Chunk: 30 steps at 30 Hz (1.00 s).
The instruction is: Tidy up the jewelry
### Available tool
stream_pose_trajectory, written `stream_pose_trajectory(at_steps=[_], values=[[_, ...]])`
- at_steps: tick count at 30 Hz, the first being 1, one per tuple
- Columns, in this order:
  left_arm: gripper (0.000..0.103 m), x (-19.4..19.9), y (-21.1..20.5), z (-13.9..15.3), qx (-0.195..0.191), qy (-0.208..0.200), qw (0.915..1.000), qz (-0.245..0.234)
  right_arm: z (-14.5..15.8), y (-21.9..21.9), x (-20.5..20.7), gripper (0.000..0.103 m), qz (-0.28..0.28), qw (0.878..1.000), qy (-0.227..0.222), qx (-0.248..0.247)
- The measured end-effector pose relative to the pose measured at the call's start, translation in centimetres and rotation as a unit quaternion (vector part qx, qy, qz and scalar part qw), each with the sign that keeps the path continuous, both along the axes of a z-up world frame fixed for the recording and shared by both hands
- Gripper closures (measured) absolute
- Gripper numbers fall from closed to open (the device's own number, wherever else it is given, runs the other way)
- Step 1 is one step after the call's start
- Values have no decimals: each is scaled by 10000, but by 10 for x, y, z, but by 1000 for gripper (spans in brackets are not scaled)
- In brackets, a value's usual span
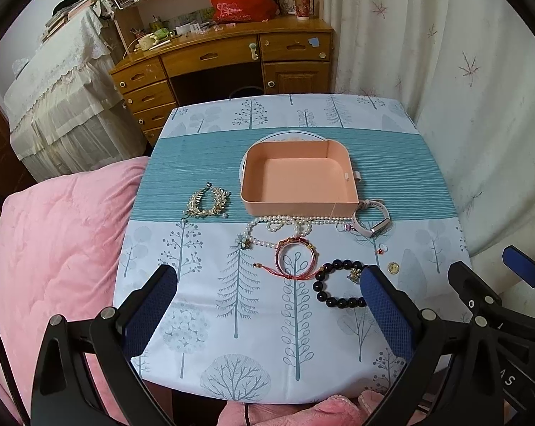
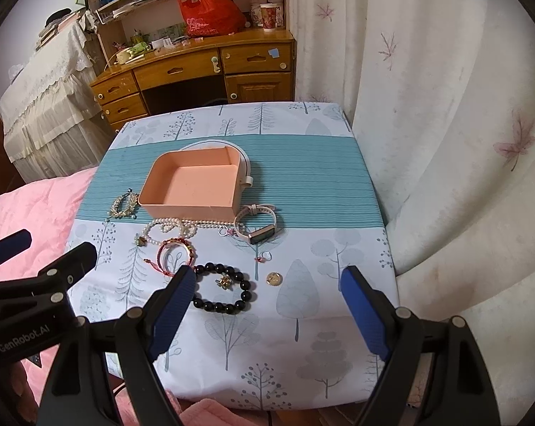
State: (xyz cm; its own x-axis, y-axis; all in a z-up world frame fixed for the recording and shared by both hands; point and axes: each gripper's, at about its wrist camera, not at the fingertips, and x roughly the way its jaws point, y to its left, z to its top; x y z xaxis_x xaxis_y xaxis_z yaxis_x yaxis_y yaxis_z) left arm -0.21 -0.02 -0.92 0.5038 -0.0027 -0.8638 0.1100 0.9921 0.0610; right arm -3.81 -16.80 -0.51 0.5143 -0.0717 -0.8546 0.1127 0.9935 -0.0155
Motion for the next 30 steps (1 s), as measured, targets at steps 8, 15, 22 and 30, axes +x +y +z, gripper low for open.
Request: stream_pose_trajectory(at_steps=[8, 15, 22, 30], values=[[1, -2, 2, 0, 69, 34, 10000, 42, 0, 1, 0, 18, 40, 9999, -1, -93], [1, -1, 3, -1, 63, 61, 9999, 52, 1, 3, 1, 18, 65, 10000, 12, -73], [1, -1, 10, -13, -200, 332, 9992, -26, -6, 3, -4, 18, 122, 9998, -64, 142], [1, 0, 10, -86, -634, 1115, 9912, -316, -53, 0, -22, 18, 458, 9983, -315, -173]])
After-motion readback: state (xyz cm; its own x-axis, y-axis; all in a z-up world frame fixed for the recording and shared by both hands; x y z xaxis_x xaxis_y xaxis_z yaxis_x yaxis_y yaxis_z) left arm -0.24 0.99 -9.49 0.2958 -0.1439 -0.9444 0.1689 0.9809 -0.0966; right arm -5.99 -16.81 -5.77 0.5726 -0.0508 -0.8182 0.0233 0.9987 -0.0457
